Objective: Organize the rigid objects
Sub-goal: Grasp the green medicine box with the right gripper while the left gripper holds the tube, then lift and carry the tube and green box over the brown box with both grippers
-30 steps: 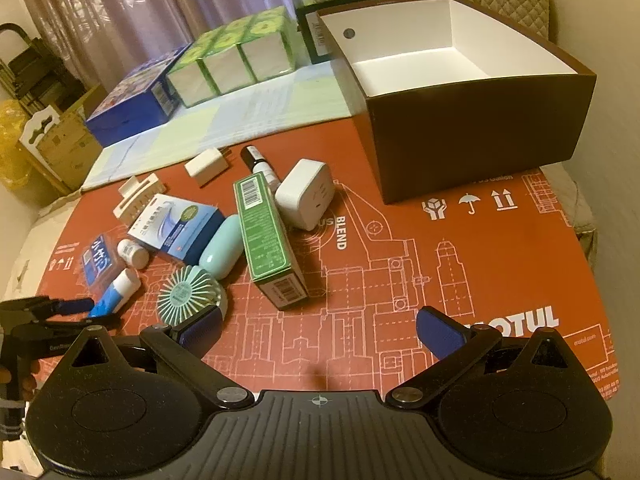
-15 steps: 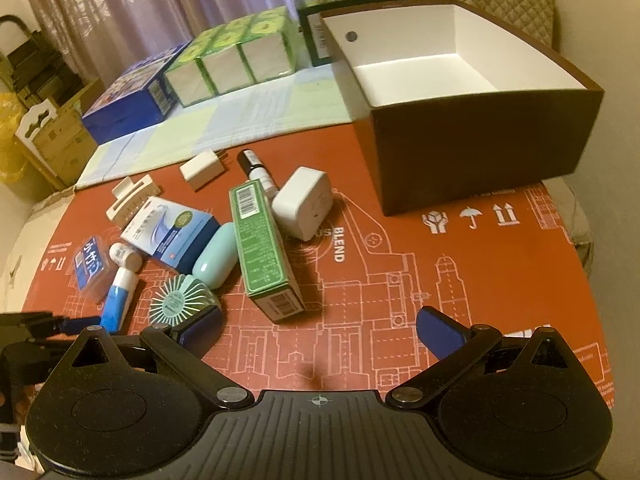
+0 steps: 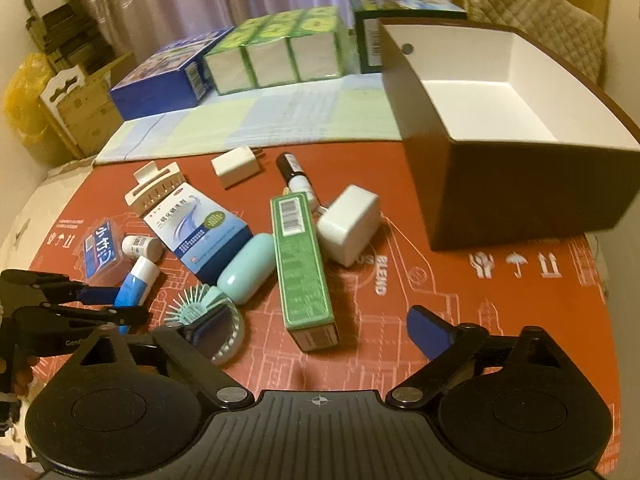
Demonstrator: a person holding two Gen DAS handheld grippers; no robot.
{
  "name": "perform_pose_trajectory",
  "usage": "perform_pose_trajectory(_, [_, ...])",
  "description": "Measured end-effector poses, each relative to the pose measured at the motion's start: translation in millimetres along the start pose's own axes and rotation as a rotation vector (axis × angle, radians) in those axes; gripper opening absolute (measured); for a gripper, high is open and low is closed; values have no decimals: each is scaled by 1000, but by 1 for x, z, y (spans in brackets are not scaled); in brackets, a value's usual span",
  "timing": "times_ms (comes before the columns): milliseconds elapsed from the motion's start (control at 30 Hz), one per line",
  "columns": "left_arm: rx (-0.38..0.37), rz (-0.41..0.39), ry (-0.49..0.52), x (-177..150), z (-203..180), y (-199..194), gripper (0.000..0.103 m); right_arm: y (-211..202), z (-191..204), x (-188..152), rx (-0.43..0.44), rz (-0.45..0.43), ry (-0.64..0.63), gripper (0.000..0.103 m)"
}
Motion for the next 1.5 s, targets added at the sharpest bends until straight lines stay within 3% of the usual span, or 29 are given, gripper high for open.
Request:
perform_pose_trajectory(133, [-7, -11, -9, 1, 0, -5, 34, 12, 9, 8, 4, 3, -51, 74])
perform_pose_trajectory(200, [-8, -14, -10, 2, 1, -9, 34, 21, 13, 10, -7, 12, -81, 61])
perform_pose_trajectory(633, [-35, 5, 37, 3, 0, 3, 35, 68, 24, 17, -67, 92, -150, 27])
perform_pose_trajectory(800, [-39, 0, 83, 6, -3, 4, 34, 64, 25, 13, -74, 90, -152, 27])
perform_pose_trajectory(1100, [-72, -50, 79, 6, 6, -16, 33, 37, 25, 4, -64, 59, -73, 26])
perform_pose_trajectory(1367, [-89, -9, 69, 5, 5, -7, 34, 24, 25, -4, -60, 60, -34, 27])
perform_pose_trajectory(1500, [-62, -5, 78, 5, 1, -1, 34, 20, 19, -6, -65, 55, -21, 27])
Point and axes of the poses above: each gripper's, at about its wrist camera, not at the fingertips, and y roughly the way its jaws point, z to its left, x to its top, the point moved 5 cm from there along y, roughly the way its jaws point, and after that the axes turned 9 degrees about y, right-handed, at the moved point
